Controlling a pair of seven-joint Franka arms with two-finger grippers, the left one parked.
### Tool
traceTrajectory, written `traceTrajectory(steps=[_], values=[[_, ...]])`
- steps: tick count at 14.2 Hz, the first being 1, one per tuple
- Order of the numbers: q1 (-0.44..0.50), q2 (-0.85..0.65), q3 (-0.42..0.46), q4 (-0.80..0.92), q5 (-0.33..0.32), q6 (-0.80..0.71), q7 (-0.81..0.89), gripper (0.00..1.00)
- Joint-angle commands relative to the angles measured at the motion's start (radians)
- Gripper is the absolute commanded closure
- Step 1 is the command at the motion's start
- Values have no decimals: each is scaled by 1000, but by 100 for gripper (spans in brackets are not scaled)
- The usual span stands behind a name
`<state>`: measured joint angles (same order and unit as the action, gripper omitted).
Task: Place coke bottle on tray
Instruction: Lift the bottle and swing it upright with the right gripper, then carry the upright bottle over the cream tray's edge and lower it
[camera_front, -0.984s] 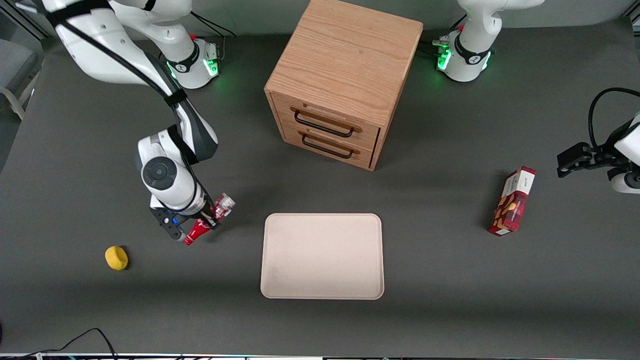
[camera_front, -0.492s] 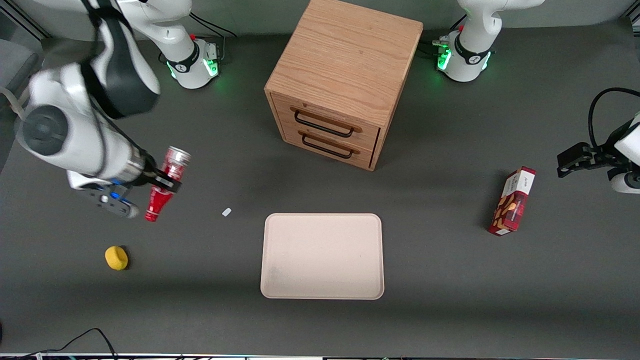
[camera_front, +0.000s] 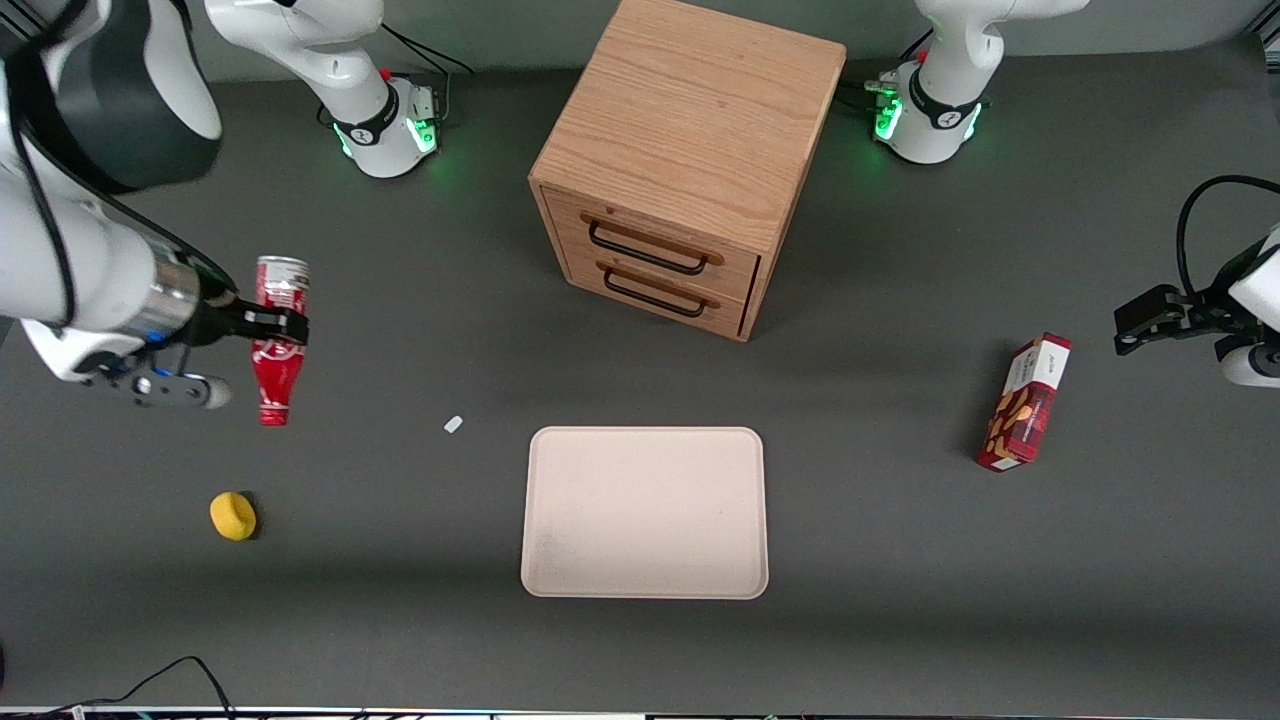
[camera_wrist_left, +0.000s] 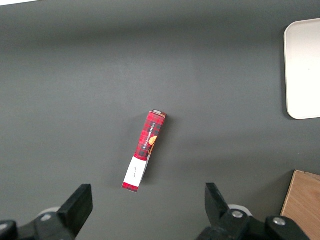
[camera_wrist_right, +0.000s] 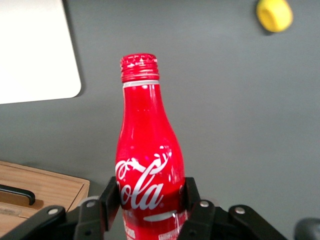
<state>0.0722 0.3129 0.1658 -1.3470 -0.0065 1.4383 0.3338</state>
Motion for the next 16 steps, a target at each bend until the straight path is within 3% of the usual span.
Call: traceTrajectory(steps=[1, 4, 9, 16], values=[[56, 194, 35, 199, -16, -19, -7, 100], [161, 386, 18, 342, -52, 60, 79, 100], [280, 555, -57, 356, -83, 362, 157, 100], [330, 707, -92, 359, -86, 620, 272, 100]])
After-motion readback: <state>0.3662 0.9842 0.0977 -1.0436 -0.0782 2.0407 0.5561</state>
